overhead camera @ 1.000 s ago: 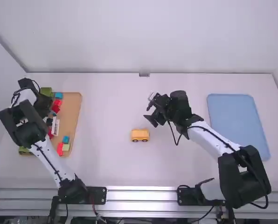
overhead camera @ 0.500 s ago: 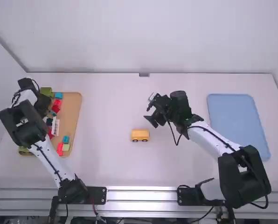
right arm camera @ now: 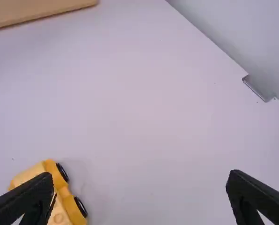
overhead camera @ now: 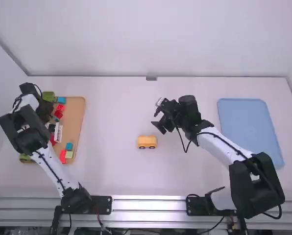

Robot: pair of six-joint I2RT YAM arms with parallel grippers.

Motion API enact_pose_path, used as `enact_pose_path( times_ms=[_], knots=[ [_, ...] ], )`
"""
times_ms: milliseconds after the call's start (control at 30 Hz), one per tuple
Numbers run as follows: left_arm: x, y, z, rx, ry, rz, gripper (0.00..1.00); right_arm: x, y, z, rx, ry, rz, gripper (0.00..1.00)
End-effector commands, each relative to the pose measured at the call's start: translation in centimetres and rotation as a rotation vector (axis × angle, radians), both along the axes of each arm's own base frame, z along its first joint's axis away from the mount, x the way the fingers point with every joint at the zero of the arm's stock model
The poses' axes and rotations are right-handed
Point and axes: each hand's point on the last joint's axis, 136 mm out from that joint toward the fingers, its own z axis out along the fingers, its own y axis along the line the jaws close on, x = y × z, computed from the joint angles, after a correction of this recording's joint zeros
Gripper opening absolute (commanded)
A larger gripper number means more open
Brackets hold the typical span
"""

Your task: Assemble lego blocks to make yellow taxi

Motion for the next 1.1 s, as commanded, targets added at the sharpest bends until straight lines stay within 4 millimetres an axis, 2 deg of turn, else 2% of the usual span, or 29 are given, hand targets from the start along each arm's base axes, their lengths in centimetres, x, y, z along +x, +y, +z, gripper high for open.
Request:
enact_pose_path(
  times_ms=[0,167,233,300,500,533,600,633,767,933,967,1000,1067],
  knots=[
    [-0.2,-0.2,0.4,-0.016,0.015,0.002,0.31,-0.3,0.1,-0.1,0.001,0.008,0.004,0.98],
    [0.3,-0.2,2.4,-0.039,0.010,-0.005,0.31,-0.3,0.1,-0.1,0.002,0.007,0.003,0.98],
    [1.1,-0.8,4.0,-0.070,-0.012,-0.029,0.33,-0.3,0.1,0.0,0.004,0.003,0.004,0.98],
    [1.1,-0.8,5.0,-0.081,-0.021,-0.027,0.33,-0.2,0.2,0.1,0.006,-0.001,0.003,0.98],
    [1.4,-1.9,9.8,-0.072,-0.072,-0.085,0.34,0.0,0.3,0.4,0.015,-0.014,0.003,0.98],
    [1.4,-2.0,9.9,-0.071,-0.075,-0.089,0.34,0.0,0.3,0.4,0.017,-0.016,0.004,0.98],
    [1.3,-2.7,11.7,-0.070,-0.112,-0.119,0.33,0.0,0.4,0.5,0.019,-0.021,0.007,0.98],
    [0.9,-3.1,12.9,-0.057,-0.137,-0.119,0.29,0.1,0.4,0.6,0.020,-0.023,0.007,0.98],
    [-0.1,-4.3,14.8,-0.008,-0.187,-0.144,0.25,0.1,0.4,0.6,0.020,-0.023,0.005,0.98],
    [-1.2,-9.0,17.3,0.025,-0.381,-0.334,0.28,0.7,0.7,1.6,0.077,-0.026,-0.028,0.98],
    [-1.1,-11.5,18.2,0.019,-0.468,-0.456,0.26,1.1,0.9,2.3,0.119,-0.027,-0.051,0.98],
    [-1.1,-11.9,18.3,0.017,-0.481,-0.473,0.26,1.2,0.9,2.4,0.124,-0.027,-0.054,0.99],
    [-1.3,-16.3,19.7,0.003,-0.625,-0.675,0.26,1.7,1.2,3.6,0.191,-0.025,-0.081,0.98]
  ],
)
